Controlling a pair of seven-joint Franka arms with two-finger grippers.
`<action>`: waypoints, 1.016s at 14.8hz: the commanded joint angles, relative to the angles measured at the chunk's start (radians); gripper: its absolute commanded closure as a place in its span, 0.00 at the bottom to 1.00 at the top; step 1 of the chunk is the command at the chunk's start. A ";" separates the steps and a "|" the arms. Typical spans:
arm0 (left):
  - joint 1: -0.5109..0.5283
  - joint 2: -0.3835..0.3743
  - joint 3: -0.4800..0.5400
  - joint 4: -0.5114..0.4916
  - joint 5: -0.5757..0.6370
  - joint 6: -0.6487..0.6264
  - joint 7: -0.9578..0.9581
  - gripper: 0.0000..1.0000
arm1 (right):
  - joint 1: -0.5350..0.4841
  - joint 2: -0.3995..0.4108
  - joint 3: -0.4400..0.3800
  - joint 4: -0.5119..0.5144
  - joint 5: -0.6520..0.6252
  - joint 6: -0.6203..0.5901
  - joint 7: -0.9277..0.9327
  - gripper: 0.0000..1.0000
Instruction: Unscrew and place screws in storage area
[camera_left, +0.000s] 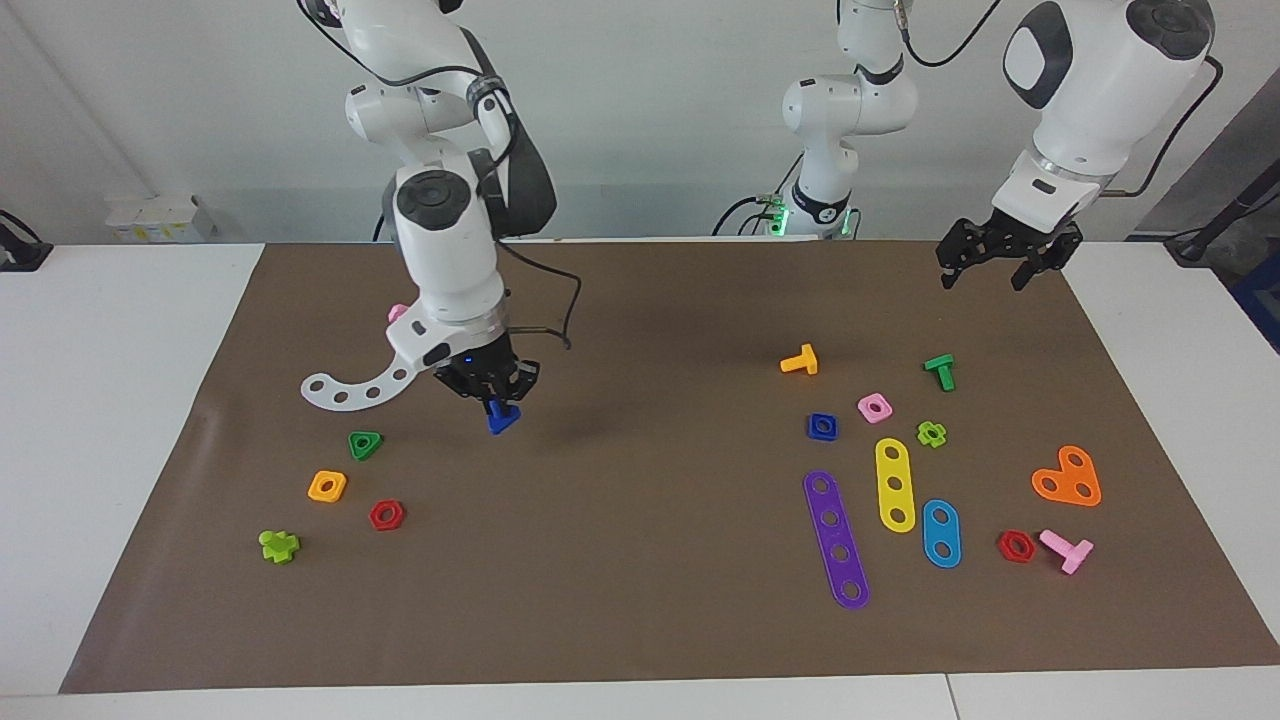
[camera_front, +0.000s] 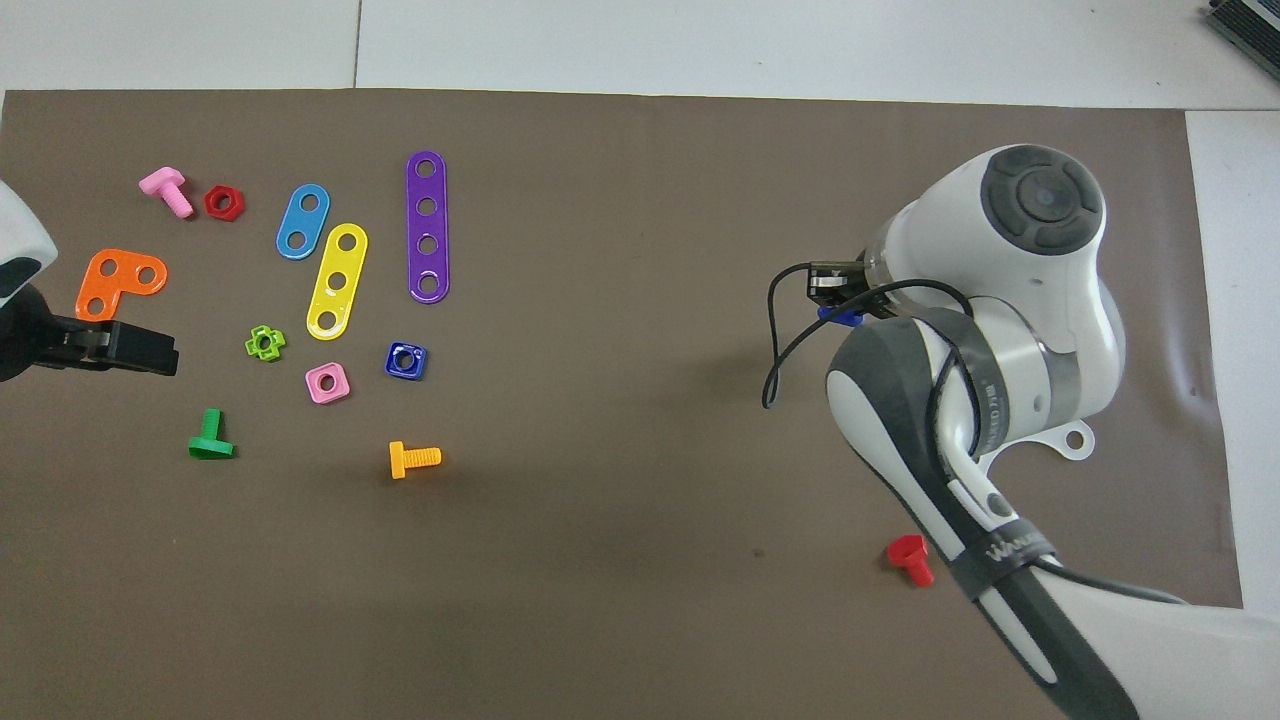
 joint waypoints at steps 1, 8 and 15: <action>0.002 0.002 0.006 0.051 0.004 -0.038 0.002 0.00 | -0.107 -0.056 0.015 -0.140 0.016 0.069 -0.154 1.00; 0.030 0.126 0.000 0.338 0.014 -0.279 0.002 0.00 | -0.233 -0.050 0.016 -0.295 0.017 0.233 -0.291 1.00; 0.026 0.143 0.003 0.347 0.004 -0.259 0.004 0.00 | -0.199 -0.001 0.015 -0.295 0.062 0.328 -0.262 1.00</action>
